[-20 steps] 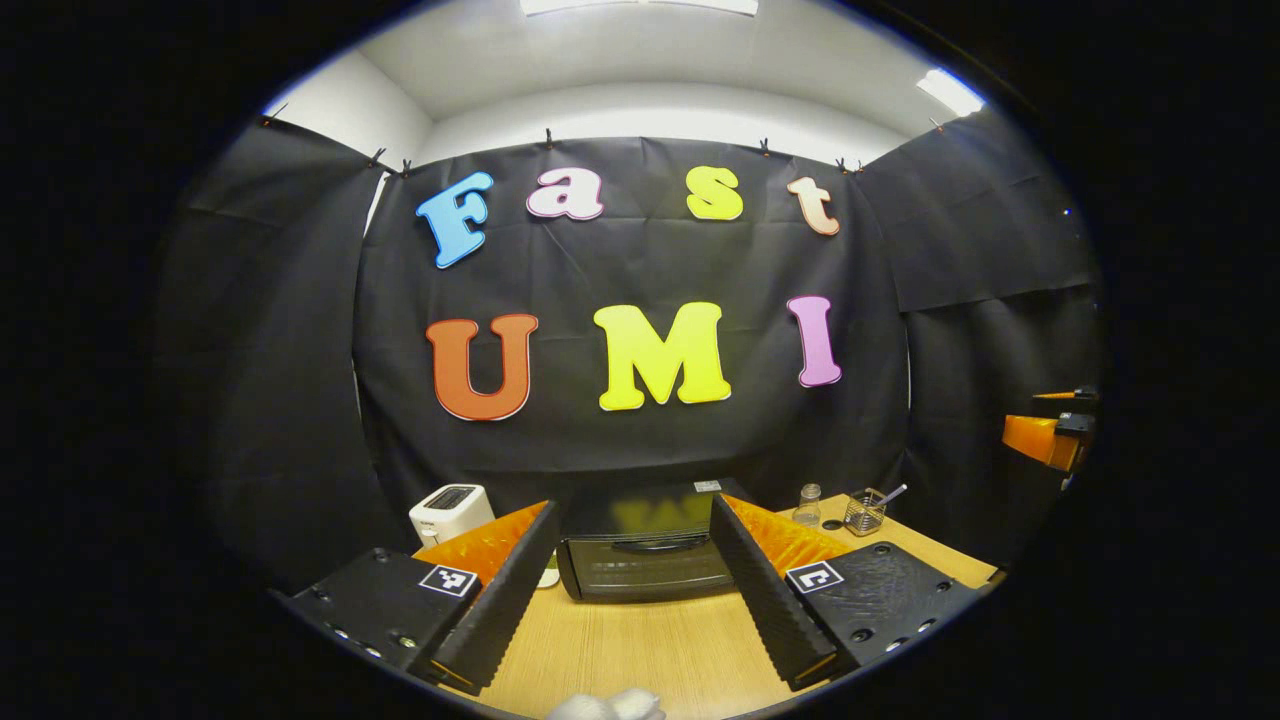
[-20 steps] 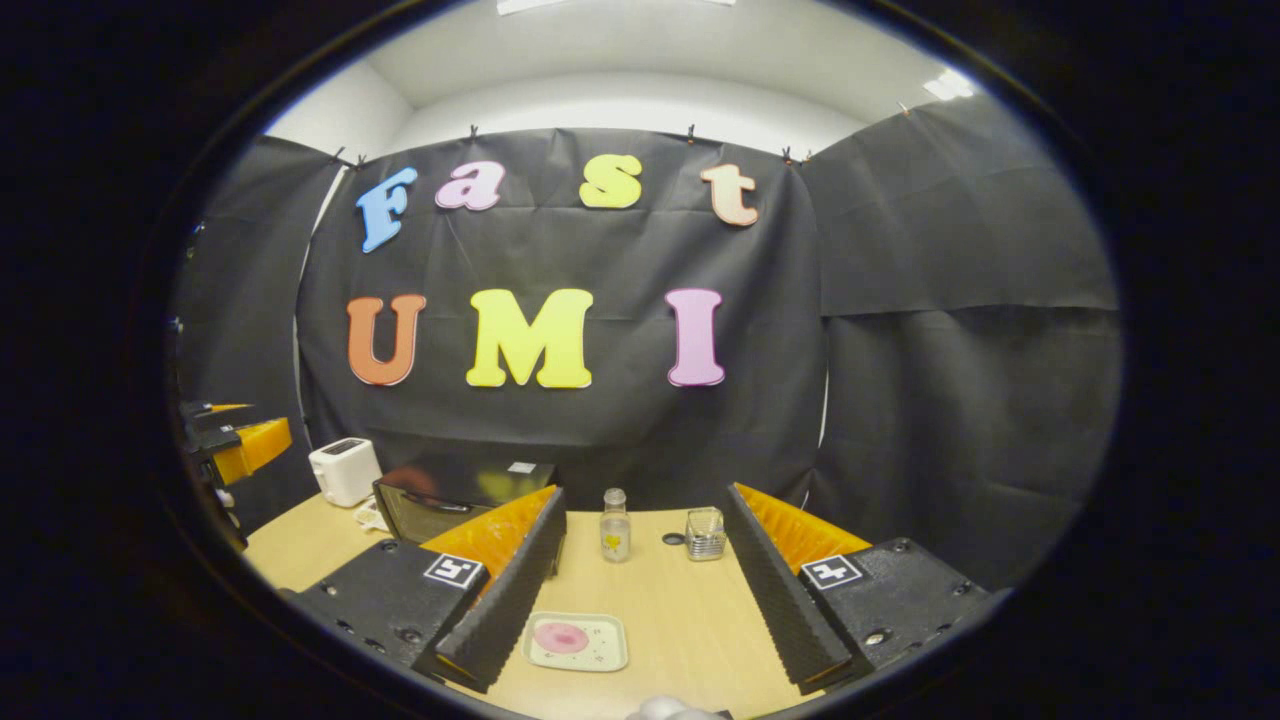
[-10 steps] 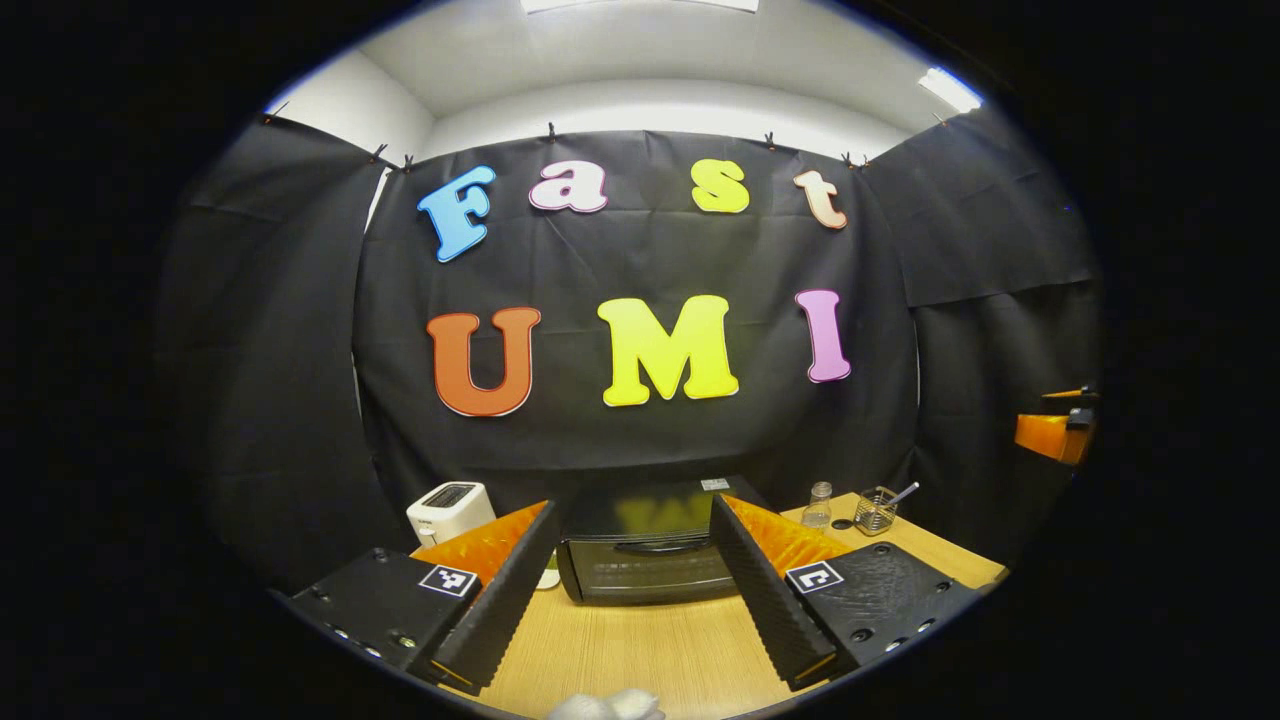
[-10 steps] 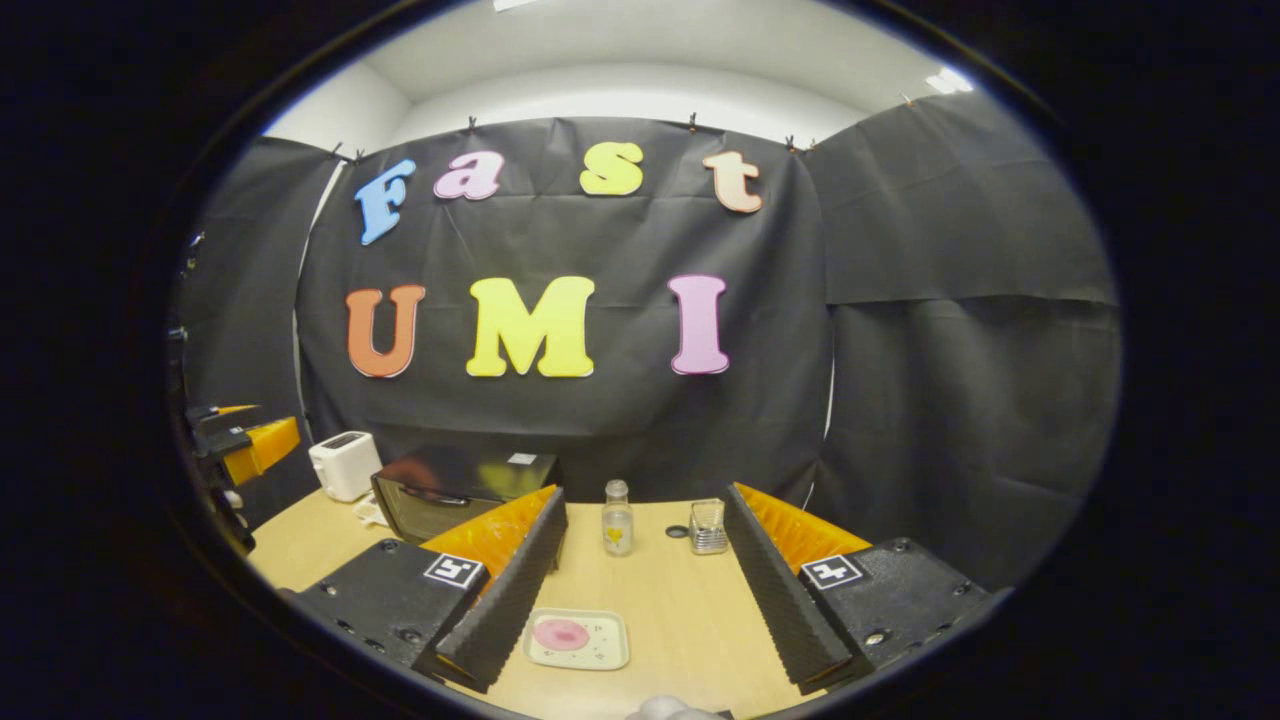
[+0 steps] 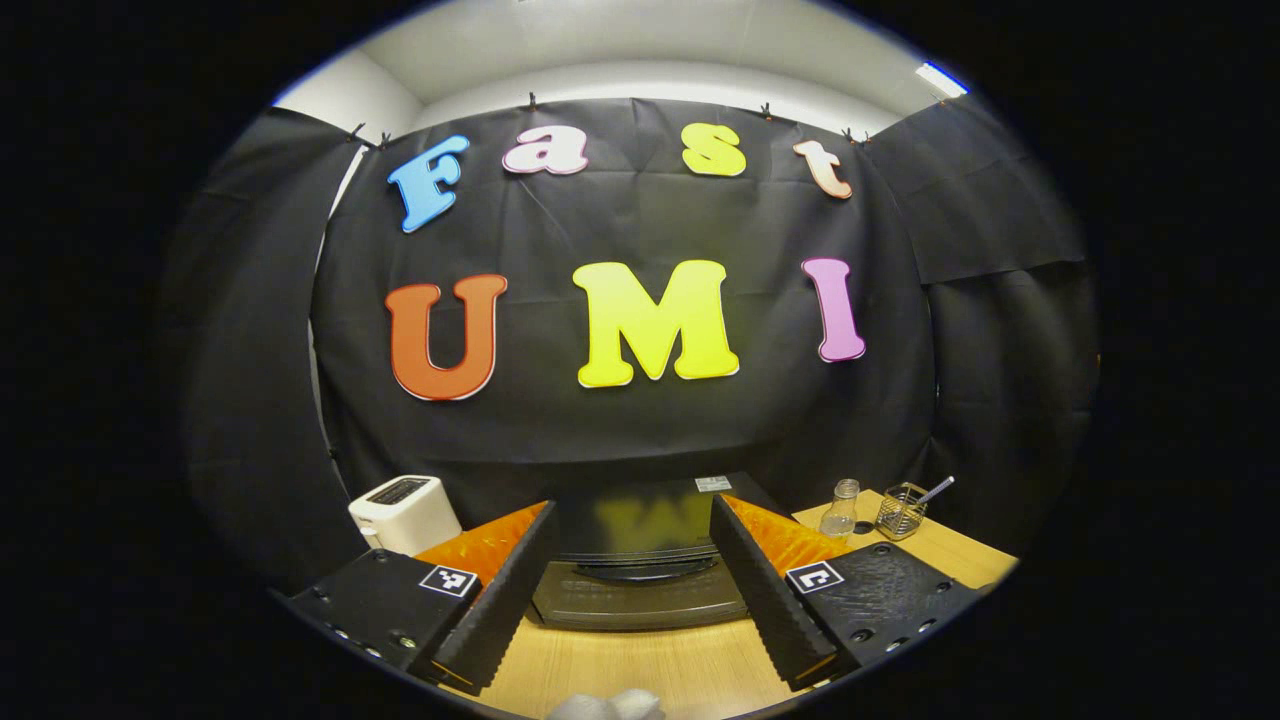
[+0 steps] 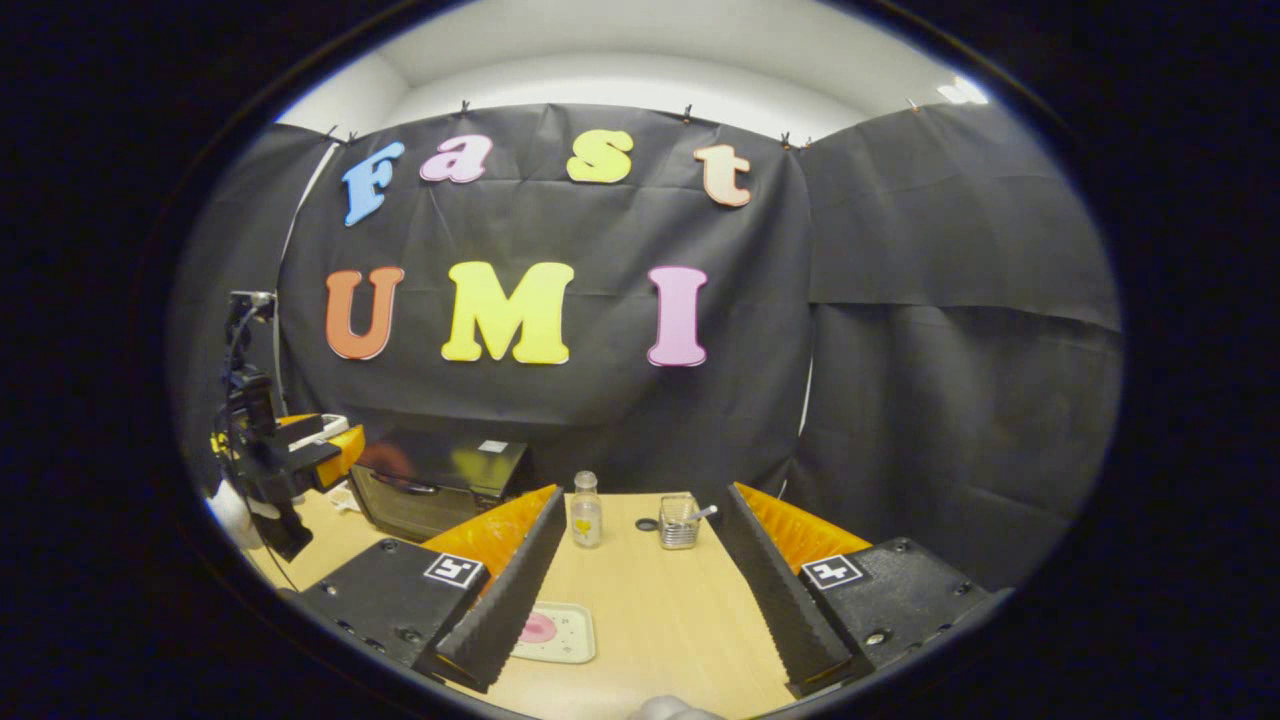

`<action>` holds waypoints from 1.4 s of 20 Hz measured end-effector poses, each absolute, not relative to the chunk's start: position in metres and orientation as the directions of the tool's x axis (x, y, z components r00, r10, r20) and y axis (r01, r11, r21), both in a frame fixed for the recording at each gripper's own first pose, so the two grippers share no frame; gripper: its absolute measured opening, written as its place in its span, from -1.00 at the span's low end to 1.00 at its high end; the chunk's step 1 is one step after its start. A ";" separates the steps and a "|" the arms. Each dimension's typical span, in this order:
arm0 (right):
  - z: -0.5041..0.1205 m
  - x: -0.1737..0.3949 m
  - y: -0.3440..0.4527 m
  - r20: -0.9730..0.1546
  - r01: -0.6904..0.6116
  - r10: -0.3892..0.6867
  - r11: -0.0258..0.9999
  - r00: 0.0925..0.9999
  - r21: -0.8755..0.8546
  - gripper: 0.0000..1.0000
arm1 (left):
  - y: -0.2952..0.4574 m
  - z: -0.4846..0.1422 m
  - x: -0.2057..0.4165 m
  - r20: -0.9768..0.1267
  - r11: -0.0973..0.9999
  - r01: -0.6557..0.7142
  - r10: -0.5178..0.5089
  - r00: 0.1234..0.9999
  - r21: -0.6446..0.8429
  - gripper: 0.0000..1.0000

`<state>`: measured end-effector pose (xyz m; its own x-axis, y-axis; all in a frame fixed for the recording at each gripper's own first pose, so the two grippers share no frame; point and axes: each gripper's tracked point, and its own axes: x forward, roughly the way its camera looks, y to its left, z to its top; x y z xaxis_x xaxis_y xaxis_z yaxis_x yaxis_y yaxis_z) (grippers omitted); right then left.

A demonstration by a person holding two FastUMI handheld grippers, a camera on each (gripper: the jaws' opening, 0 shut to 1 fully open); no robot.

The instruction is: Open the electric oven with the left hand, put the food in, and close the electric oven.

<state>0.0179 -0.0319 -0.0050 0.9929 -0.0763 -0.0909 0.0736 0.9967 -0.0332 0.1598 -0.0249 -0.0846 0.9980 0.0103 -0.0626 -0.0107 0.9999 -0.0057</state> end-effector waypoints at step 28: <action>-0.038 -0.023 -0.011 -0.200 0.099 -0.105 0.994 0.974 -0.039 1.00 | -0.032 -0.221 0.155 -0.339 0.999 0.030 -0.042 0.940 -0.041 0.94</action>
<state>-0.0233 -0.0113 -0.0375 0.9741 -0.1045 -0.2004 0.0987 0.9944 -0.0392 0.1553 -0.0323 -0.2206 0.9397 -0.0422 -0.3393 0.0300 0.9987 -0.0410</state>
